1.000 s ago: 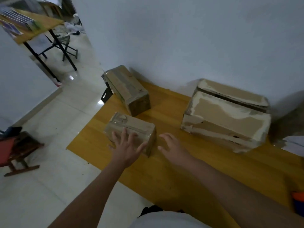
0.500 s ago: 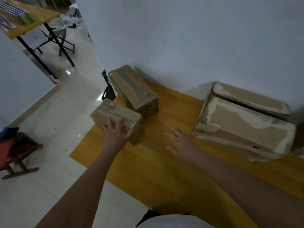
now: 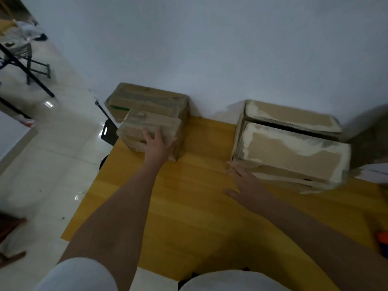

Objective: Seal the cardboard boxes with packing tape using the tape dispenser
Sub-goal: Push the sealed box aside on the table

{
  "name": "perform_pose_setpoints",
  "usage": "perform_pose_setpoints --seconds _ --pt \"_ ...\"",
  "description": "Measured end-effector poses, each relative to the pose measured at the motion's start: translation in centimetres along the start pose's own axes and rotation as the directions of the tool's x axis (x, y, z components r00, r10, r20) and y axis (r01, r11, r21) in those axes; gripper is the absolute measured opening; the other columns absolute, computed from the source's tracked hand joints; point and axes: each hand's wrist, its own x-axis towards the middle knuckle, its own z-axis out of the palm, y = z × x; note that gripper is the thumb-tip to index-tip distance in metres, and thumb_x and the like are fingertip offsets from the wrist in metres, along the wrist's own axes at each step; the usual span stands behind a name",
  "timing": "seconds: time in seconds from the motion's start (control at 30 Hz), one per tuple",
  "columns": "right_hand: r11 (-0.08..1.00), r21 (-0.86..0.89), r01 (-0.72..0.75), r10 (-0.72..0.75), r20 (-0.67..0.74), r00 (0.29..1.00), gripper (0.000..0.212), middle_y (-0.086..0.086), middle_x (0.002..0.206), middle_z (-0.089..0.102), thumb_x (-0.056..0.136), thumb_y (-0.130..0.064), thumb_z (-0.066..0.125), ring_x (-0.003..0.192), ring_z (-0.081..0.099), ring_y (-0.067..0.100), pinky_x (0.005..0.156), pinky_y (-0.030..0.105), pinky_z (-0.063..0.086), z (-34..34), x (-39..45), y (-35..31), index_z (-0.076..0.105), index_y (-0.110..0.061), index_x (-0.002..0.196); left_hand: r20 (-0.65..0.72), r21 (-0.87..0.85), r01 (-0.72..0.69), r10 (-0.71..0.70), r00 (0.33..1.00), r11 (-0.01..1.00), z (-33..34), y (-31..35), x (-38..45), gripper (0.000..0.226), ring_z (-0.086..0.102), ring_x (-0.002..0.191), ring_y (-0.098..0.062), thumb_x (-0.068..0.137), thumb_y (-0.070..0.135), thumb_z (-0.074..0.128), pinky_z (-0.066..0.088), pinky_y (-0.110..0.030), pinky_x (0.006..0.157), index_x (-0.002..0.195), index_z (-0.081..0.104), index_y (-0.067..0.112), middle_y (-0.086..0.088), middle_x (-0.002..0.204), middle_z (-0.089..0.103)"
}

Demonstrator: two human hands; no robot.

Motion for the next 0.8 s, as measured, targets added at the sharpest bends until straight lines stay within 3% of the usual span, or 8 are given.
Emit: perform_pose_setpoints --seconds 0.1,0.2,0.33,0.4,0.47,0.57,0.7,0.8 --pt "0.998 0.029 -0.056 0.057 -0.032 0.998 0.061 -0.008 0.162 0.01 0.097 -0.048 0.049 0.148 0.016 0.017 0.117 0.039 0.025 -0.2 -1.2 1.7 0.03 -0.026 0.15 0.031 0.006 0.075 -0.075 0.997 0.997 0.3 1.7 -0.2 0.081 -0.014 0.141 -0.058 0.092 0.067 0.045 0.01 -0.067 0.115 0.157 0.008 0.035 -0.012 0.161 -0.024" --pt "0.995 0.058 -0.087 0.091 -0.062 0.994 0.056 -0.007 0.161 0.013 0.097 -0.045 0.051 0.146 0.02 0.021 0.115 0.043 0.028 -0.4 -2.2 2.7 0.033 -0.028 0.147 -0.097 0.114 0.037 -0.026 0.995 0.993 0.6 3.0 -2.5 0.073 -0.013 0.143 -0.055 0.098 0.061 0.036 -0.002 -0.068 0.114 0.158 0.01 0.028 -0.016 0.162 -0.019" --pt "0.983 0.145 -0.117 0.137 -0.143 0.98 0.054 -0.011 0.161 0.011 0.098 -0.043 0.049 0.147 0.019 0.017 0.116 0.041 0.028 -1.1 -4.8 4.6 0.034 -0.028 0.148 -0.099 0.174 -0.345 0.364 0.926 0.923 3.2 6.6 -7.6 0.064 -0.008 0.15 -0.04 0.102 0.041 0.045 0.003 -0.06 0.119 0.157 0.017 0.021 -0.014 0.164 -0.01" --pt "0.965 0.242 -0.104 0.157 -0.213 0.964 0.052 -0.015 0.16 0.015 0.099 -0.042 0.047 0.142 0.026 0.012 0.11 0.035 0.035 -2.2 -6.7 6.3 0.034 -0.032 0.148 -0.005 0.18 -0.549 0.559 0.829 0.816 5.2 9.5 -9.9 0.062 0.002 0.151 -0.034 0.101 0.032 0.051 0.014 -0.056 0.119 0.155 0.024 0.021 -0.01 0.165 -0.003" --pt "0.934 0.344 -0.095 0.208 -0.308 0.928 0.049 -0.017 0.155 0.026 0.099 -0.039 0.049 0.13 0.041 0.006 0.095 0.018 0.041 -3.8 -9.0 8.5 0.037 -0.034 0.146 0.065 0.08 -0.701 0.698 0.713 0.709 6.8 13.2 -11.7 0.055 0.016 0.15 -0.03 0.099 0.023 0.054 0.026 -0.048 0.116 0.151 0.035 0.018 -0.01 0.165 0.006" --pt "0.831 0.552 -0.064 0.388 -0.494 0.778 0.032 -0.013 0.128 0.056 0.097 -0.03 0.054 0.11 0.056 -0.004 0.08 0.005 0.045 -6.7 -13.1 13.0 0.055 -0.032 0.129 0.072 -0.084 -0.813 0.817 0.572 0.576 9.0 19.1 -14.2 0.046 0.032 0.143 -0.022 0.099 0.013 0.052 0.037 -0.035 0.108 0.144 0.047 0.019 -0.003 0.163 0.016" --pt "0.695 0.71 -0.115 0.654 -0.556 0.513 0.026 -0.004 0.112 0.066 0.099 -0.027 0.053 0.105 0.062 0.012 0.086 0.03 0.053 -10.1 -18.6 21.1 0.064 -0.019 0.122 0.116 -0.213 -0.852 0.878 0.465 0.479 11.8 26.9 -17.2 0.039 0.036 0.134 -0.006 0.102 0.015 0.049 0.031 -0.02 0.103 0.14 0.051 0.024 0.006 0.162 0.021" --pt "0.667 0.728 -0.161 0.723 -0.578 0.378 0.025 0.002 0.109 0.067 0.1 -0.024 0.051 0.1 0.063 0.018 0.076 0.029 0.053 -12.5 -22.0 27.0 0.064 -0.017 0.12 0.186 -0.25 -0.841 0.876 0.444 0.479 14.2 32.4 -19.3 0.038 0.03 0.143 -0.01 0.1 0.01 0.052 0.019 0.0 0.099 0.136 0.054 0.021 0.002 0.16 0.027"
